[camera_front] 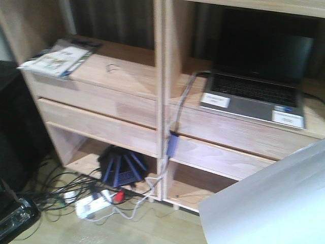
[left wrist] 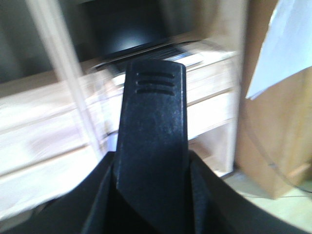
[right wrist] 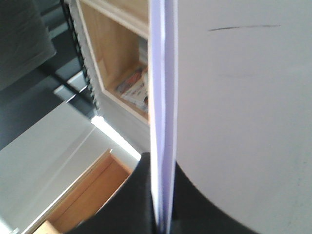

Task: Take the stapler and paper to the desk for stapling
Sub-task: 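Hold stapler and paper while the base turns and drives to the desk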

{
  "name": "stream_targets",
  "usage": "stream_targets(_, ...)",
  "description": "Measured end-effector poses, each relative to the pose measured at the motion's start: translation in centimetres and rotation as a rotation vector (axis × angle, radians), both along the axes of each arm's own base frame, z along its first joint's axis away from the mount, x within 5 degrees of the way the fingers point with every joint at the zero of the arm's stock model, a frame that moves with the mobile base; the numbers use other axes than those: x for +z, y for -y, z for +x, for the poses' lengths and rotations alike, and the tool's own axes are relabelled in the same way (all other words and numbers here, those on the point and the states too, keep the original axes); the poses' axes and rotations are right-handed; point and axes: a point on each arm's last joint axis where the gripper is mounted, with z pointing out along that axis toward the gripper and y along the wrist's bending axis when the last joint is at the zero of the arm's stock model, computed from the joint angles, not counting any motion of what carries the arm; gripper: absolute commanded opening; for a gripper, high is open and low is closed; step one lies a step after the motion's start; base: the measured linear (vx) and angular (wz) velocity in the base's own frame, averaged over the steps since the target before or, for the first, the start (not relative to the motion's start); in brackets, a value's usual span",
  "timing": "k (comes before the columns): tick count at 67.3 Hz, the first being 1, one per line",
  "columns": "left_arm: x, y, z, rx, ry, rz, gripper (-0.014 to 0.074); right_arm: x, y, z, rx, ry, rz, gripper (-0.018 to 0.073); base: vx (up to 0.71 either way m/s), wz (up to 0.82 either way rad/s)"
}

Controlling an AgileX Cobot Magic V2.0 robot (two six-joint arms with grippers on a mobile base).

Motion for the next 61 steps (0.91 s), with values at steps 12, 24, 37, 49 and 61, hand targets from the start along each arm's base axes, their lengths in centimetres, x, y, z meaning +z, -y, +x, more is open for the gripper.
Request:
stream_targets(12, 0.00, 0.00, 0.00, 0.000, 0.000, 0.000, -0.0006, 0.00, 0.00, 0.00, 0.000, 0.000, 0.000, -0.0002, 0.01, 0.45)
stream_targets(24, 0.00, 0.00, 0.00, 0.000, 0.000, 0.000, -0.0006, 0.00, 0.00, 0.00, 0.000, 0.000, 0.000, -0.0002, 0.04, 0.45)
stream_targets(37, 0.00, 0.00, 0.00, 0.000, 0.000, 0.000, -0.0006, 0.00, 0.00, 0.00, 0.000, 0.000, 0.000, -0.0002, 0.07, 0.44)
stream_targets(49, 0.00, 0.00, 0.00, 0.000, 0.000, 0.000, -0.0006, 0.00, 0.00, 0.00, 0.000, 0.000, 0.000, -0.0002, 0.08, 0.46)
stream_targets(61, 0.00, 0.00, 0.00, 0.000, 0.000, 0.000, -0.0006, 0.00, 0.00, 0.00, 0.000, 0.000, 0.000, -0.0002, 0.07, 0.49)
